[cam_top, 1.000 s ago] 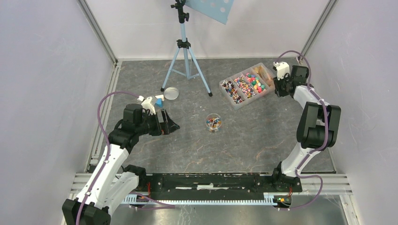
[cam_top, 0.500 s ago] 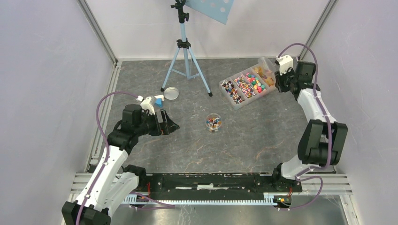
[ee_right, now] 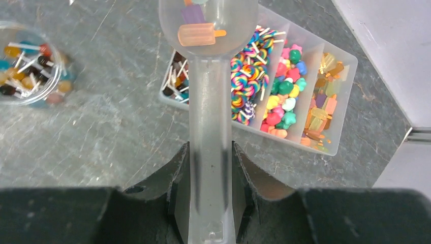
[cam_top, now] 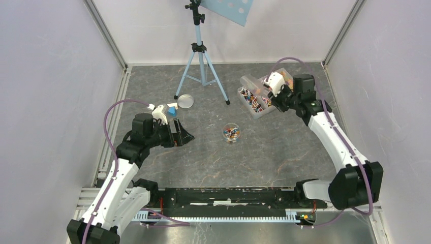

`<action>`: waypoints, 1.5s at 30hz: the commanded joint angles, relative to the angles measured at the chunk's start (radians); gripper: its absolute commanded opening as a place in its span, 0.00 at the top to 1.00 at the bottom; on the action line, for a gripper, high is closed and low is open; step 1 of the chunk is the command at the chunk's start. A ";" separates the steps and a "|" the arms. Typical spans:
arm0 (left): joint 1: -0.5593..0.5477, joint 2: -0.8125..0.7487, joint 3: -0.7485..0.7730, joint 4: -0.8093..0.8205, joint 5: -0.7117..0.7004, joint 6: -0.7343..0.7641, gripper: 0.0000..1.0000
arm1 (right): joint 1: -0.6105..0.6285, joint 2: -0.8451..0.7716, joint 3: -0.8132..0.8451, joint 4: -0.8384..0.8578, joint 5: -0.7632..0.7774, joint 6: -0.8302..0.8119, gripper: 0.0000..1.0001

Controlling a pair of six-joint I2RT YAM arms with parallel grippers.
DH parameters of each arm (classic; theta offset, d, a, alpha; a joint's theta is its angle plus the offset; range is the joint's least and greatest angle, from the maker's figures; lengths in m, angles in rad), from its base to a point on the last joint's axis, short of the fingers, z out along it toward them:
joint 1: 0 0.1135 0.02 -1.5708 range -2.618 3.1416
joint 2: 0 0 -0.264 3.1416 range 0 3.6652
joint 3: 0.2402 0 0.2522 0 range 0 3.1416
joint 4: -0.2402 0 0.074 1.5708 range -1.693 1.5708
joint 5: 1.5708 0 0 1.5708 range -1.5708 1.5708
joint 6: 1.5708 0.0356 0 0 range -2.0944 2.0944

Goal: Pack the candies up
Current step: Scoop the fake candies from the storage box, then place the fake candies in the packing bottle.

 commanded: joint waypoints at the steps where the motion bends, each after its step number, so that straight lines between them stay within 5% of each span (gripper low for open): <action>1: -0.006 -0.018 0.006 0.015 -0.004 0.049 0.00 | 0.076 -0.099 -0.010 -0.080 0.077 -0.068 1.00; 23: -0.009 0.002 0.004 0.020 0.023 0.047 0.00 | 0.422 -0.212 -0.096 -0.414 0.351 -0.133 1.00; 45: -0.010 -0.008 0.004 0.020 0.013 0.047 0.00 | 0.627 -0.063 0.083 -0.617 0.656 -0.032 1.00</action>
